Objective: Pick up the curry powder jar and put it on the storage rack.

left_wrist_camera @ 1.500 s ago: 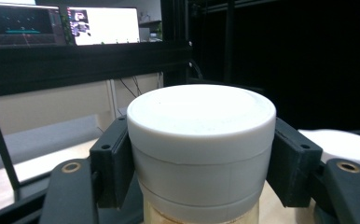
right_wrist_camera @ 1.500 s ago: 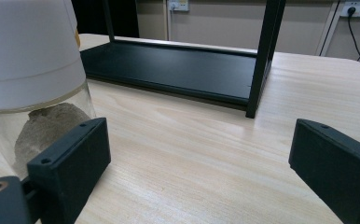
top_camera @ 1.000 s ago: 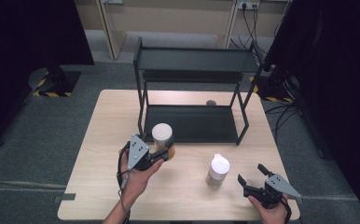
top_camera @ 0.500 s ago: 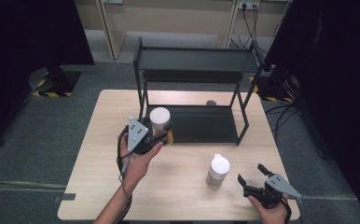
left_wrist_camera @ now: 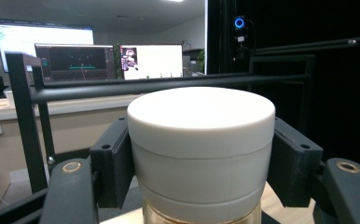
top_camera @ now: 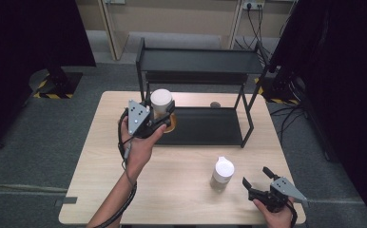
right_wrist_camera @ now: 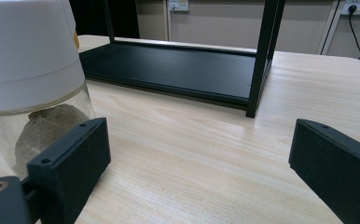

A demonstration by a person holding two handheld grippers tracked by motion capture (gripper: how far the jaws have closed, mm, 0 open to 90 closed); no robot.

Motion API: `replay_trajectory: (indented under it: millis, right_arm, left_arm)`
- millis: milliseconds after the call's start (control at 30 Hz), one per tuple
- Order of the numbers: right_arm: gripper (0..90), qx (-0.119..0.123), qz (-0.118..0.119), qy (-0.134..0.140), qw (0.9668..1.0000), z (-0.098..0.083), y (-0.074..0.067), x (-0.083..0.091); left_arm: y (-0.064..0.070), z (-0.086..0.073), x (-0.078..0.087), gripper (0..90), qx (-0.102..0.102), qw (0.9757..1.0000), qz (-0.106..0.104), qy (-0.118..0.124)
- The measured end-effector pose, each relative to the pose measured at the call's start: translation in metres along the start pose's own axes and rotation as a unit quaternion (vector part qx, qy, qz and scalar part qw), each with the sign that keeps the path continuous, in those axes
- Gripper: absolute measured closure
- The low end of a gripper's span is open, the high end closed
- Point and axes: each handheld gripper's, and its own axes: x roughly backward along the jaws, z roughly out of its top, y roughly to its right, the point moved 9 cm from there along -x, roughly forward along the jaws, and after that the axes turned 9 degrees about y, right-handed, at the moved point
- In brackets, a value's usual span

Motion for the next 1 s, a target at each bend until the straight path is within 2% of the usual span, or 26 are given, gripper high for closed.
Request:
replay_trajectory:
  millis: [333, 600, 1000]
  right_arm:
    - [5.7, 0.000, 0.000, 0.000, 1.0000, 0.000, 0.000, 0.000]
    - [5.8, -0.001, -0.001, 0.000, 1.0000, 0.000, 0.000, 0.000]
    - [5.8, -0.002, -0.001, 0.000, 1.0000, 0.000, 0.000, 0.000]
  left_arm:
    - [-0.004, 0.019, -0.015, 33.5, 0.000, 0.9999, 0.011, 0.013]
    - [-0.014, 0.038, -0.031, 33.5, -0.005, 0.9995, 0.026, 0.017]
    - [-0.024, 0.053, -0.049, 33.5, -0.010, 0.9986, 0.047, 0.019]
